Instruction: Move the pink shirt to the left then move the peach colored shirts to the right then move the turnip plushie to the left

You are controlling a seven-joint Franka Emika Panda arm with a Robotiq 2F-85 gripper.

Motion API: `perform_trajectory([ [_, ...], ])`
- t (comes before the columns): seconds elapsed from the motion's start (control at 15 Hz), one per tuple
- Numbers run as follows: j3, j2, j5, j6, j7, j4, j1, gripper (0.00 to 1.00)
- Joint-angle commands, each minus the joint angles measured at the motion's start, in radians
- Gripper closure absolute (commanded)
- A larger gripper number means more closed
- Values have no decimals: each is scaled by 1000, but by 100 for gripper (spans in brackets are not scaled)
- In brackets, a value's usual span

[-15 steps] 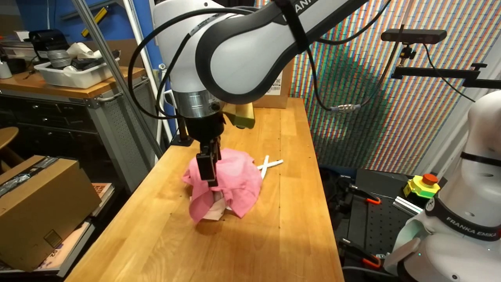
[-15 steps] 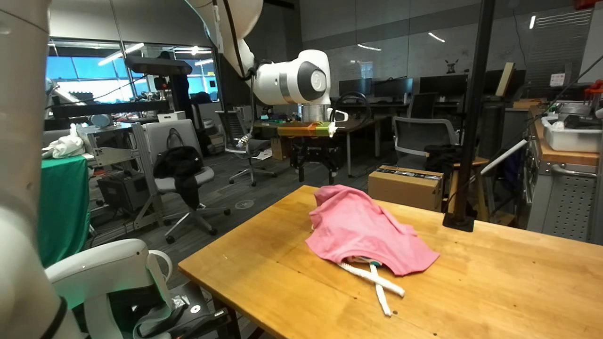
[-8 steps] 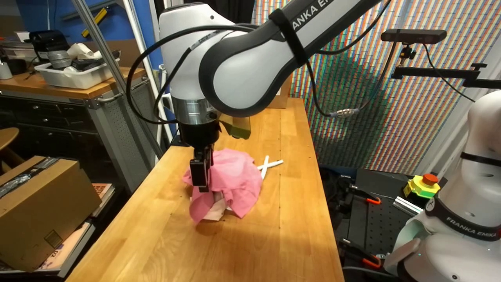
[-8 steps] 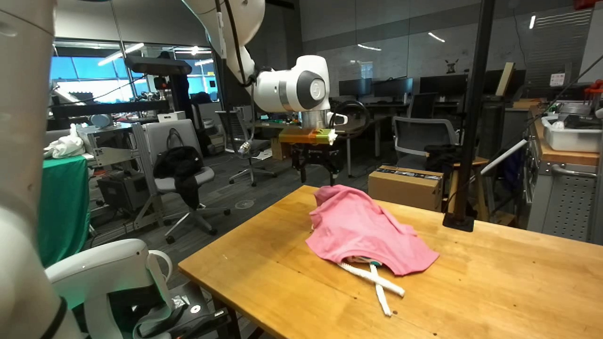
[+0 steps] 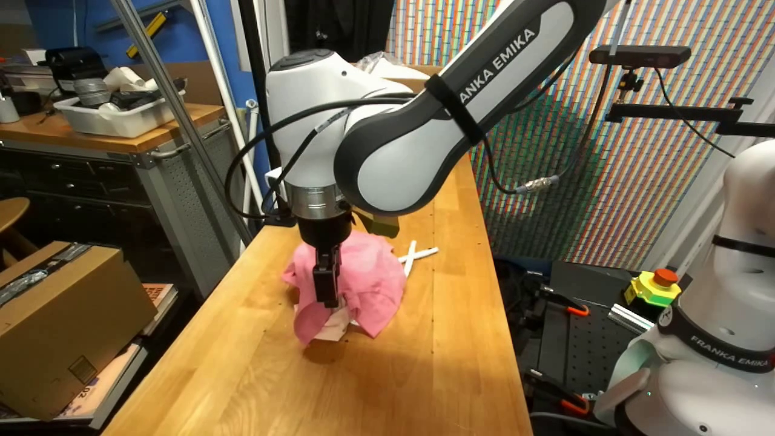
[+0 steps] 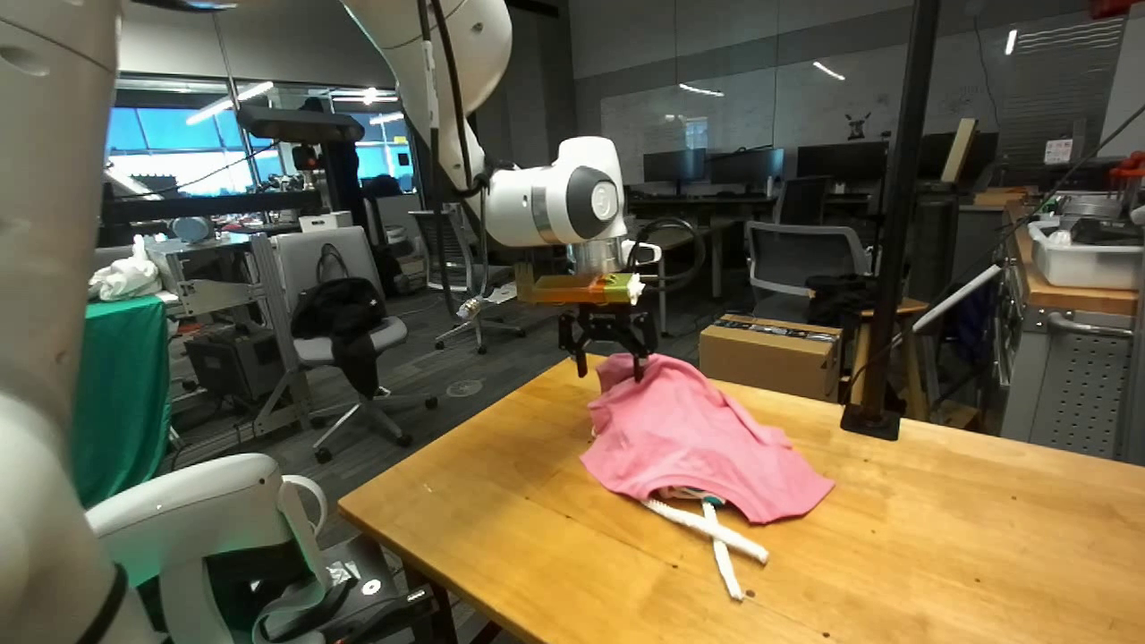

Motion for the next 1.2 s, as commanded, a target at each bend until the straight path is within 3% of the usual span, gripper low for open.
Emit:
perform_trajectory([
  [0.0,-34,-3,-64,78,81,-28,29,0],
  [0.33,-93,9,-200,168,242,-57,71,0],
  [0.8,-172,40,-375,181,453,-55,134,0],
  [0.87,-175,41,-389,173,468,-54,139,22],
  [1.13,-171,29,-406,160,496,-54,140,51],
])
